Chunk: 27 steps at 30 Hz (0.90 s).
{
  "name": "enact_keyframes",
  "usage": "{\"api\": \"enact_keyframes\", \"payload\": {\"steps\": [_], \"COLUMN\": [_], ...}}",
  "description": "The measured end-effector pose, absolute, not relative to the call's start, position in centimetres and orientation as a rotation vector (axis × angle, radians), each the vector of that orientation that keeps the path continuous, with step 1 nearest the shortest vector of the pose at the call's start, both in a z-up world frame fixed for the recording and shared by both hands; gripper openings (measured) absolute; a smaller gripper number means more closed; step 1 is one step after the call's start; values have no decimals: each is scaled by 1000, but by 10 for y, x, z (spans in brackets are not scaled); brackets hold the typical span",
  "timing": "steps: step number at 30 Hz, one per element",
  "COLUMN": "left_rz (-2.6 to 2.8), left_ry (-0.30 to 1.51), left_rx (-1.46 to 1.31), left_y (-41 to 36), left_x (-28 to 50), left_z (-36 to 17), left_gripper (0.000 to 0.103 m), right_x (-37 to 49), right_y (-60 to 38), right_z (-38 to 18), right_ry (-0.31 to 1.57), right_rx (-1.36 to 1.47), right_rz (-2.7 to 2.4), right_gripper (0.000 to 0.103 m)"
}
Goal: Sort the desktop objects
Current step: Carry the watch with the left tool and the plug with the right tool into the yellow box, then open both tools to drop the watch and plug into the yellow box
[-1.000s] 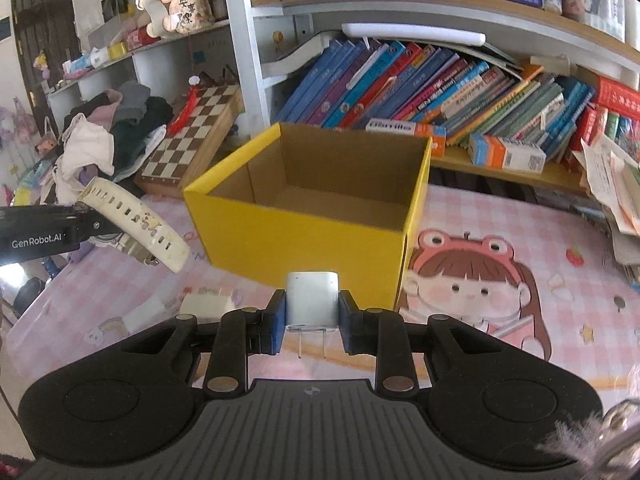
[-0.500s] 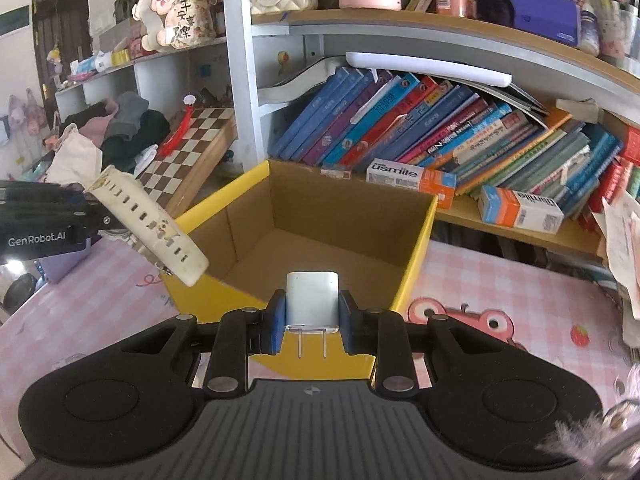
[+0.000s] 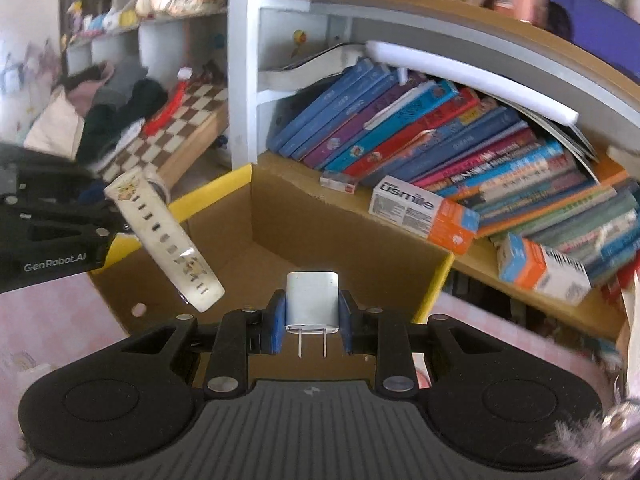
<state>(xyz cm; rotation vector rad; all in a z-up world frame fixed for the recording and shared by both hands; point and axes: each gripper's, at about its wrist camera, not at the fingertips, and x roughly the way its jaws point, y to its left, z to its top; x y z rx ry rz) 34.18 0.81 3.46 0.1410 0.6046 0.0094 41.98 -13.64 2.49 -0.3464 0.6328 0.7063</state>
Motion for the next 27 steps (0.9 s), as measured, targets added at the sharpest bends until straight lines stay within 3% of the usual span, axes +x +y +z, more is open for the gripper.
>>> {"api": "enact_keyframes", "payload": {"steps": [27], "left_rz": [-51], "left_ry": [855], "left_rx": [345], "left_y": [-6], "left_x": [402], "left_z": [-35], "left_gripper": [16], "right_x": [454], "right_y": [-68], "right_z": [-47], "right_ry": [844], "right_rx": [-860], "right_rz": [937], "right_gripper": [25]}}
